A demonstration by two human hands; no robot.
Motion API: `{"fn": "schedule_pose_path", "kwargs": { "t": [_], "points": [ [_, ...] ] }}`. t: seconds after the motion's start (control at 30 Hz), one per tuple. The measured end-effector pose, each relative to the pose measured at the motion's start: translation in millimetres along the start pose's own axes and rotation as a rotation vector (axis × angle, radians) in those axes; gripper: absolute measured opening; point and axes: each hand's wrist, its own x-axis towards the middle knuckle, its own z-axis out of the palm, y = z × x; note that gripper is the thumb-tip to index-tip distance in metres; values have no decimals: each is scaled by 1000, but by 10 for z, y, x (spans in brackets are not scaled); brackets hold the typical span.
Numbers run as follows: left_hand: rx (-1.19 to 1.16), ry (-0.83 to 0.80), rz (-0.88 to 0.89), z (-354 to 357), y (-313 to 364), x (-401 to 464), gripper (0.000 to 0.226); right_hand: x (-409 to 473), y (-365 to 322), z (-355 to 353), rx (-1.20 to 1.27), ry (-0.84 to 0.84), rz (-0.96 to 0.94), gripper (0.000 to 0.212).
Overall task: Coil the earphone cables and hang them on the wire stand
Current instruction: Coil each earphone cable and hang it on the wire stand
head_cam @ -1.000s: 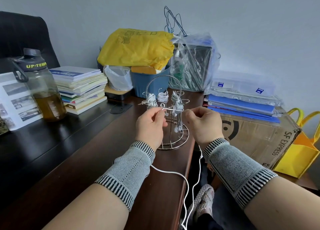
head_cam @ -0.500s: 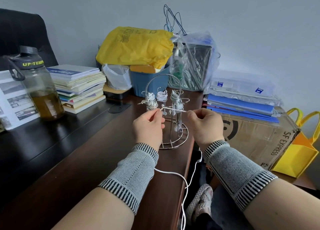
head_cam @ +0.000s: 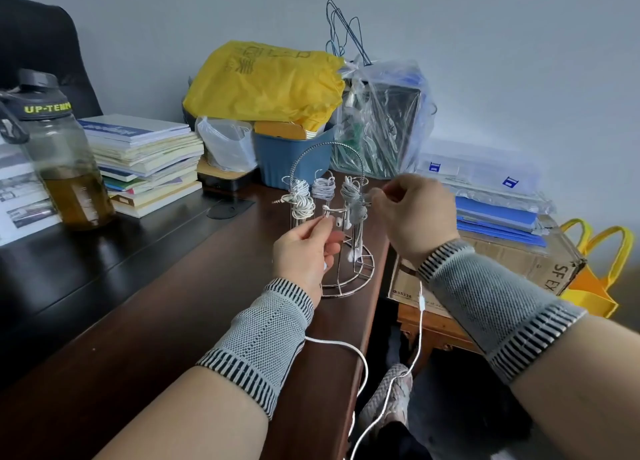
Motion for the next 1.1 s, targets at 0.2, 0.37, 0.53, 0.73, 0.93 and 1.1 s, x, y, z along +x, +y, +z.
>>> {"fn": "schedule_pose_path", "kwargs": {
  "t": [0.2,0.37,0.53,0.73,0.93,1.1],
  "points": [
    [-35,-9,-17,-10,-28,-20,8,354,-378,59,-363,-171,-148,17],
    [-36,-1,-13,-17,-43,15,7,456,-667,223,-457,-429,-140,17],
    [-40,8,-6,-13,-40,13,10,385,-785,263,-560,-484,-196,20],
    [-41,1,-11,-17,-35,13,55,38,-933,168,-754,-486,-463,24],
    [-99,-66,-34,-59,32,-20,14,-329,-691,126,-773,-406,-633,27],
    [-37,-42,16,-23,-42,-5,14,-311,-140,112,-322,-237,-264,22]
  ]
}}
